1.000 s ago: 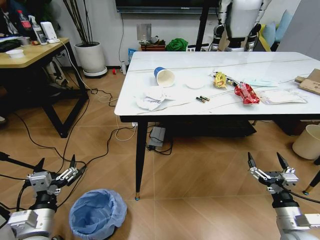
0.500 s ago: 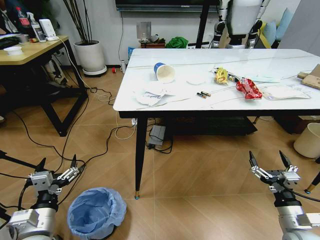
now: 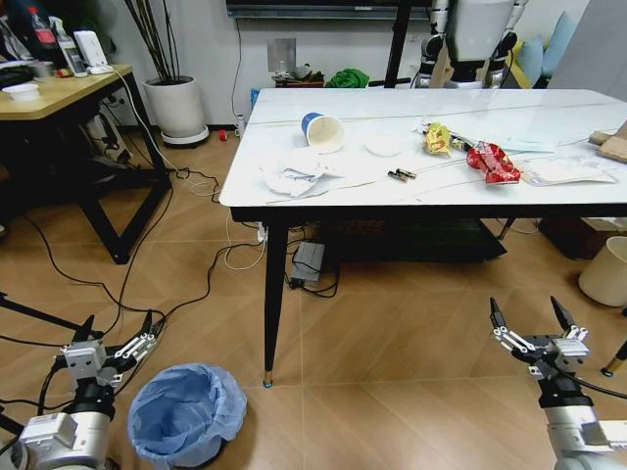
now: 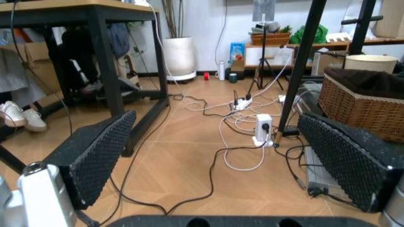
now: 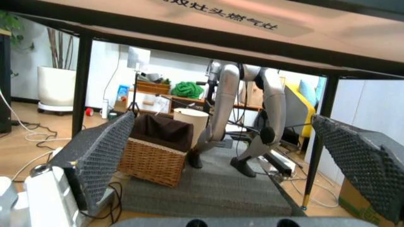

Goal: Pick up the trash bin and place the trash from the table into it.

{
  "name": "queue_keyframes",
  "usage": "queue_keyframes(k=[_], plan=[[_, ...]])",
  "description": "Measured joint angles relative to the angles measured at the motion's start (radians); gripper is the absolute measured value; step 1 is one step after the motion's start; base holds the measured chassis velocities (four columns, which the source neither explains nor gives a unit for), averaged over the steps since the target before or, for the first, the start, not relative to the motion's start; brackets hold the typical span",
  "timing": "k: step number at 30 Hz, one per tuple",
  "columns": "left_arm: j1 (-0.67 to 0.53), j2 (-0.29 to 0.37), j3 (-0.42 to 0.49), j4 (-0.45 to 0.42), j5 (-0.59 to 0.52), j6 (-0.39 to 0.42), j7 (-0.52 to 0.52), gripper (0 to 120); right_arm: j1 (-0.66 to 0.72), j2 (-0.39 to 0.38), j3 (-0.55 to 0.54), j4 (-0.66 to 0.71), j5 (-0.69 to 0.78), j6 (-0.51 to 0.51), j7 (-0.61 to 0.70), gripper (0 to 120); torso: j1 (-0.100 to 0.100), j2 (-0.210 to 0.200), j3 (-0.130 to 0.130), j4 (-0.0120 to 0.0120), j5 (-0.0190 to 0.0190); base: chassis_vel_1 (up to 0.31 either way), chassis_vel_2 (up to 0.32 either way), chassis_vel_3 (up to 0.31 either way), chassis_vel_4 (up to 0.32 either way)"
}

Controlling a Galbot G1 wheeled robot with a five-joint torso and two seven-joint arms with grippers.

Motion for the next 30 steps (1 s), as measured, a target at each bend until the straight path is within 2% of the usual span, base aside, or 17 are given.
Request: queue_keyframes(k=[7,15,22,30], plan=[[0.011,0.002,0.000,0.001,0.003,-0.003,0.000,100,0.005,0.020,-0.002,0.003,-0.019,-0.003,-0.003,100,-0.008,-0.025,-0.016,0.0000,0.0000,0.000,0.000,0.000,0.000],[0.069,0.047,-0.015,0.001,-0.012,-0.016,-0.014,100,0.021,0.087,0.003,-0.002,-0.051,0.006,-0.016,100,-0.019,-0.062,-0.043,-0.0001,-0.0002,0.000,0.000,0.000,0.000],[0.113,0.044,-0.022,0.008,-0.008,-0.028,-0.016,100,0.036,0.165,-0.010,-0.017,-0.092,0.031,-0.027,100,-0.025,-0.085,-0.060,0.0001,-0.0002,0.000,0.000,0.000,0.000],[0.123,0.034,-0.021,0.005,0.004,-0.031,-0.016,100,0.036,0.177,-0.016,-0.013,-0.098,0.034,-0.029,100,-0.033,-0.110,-0.077,0.0001,-0.0001,0.000,0.000,0.000,0.000]])
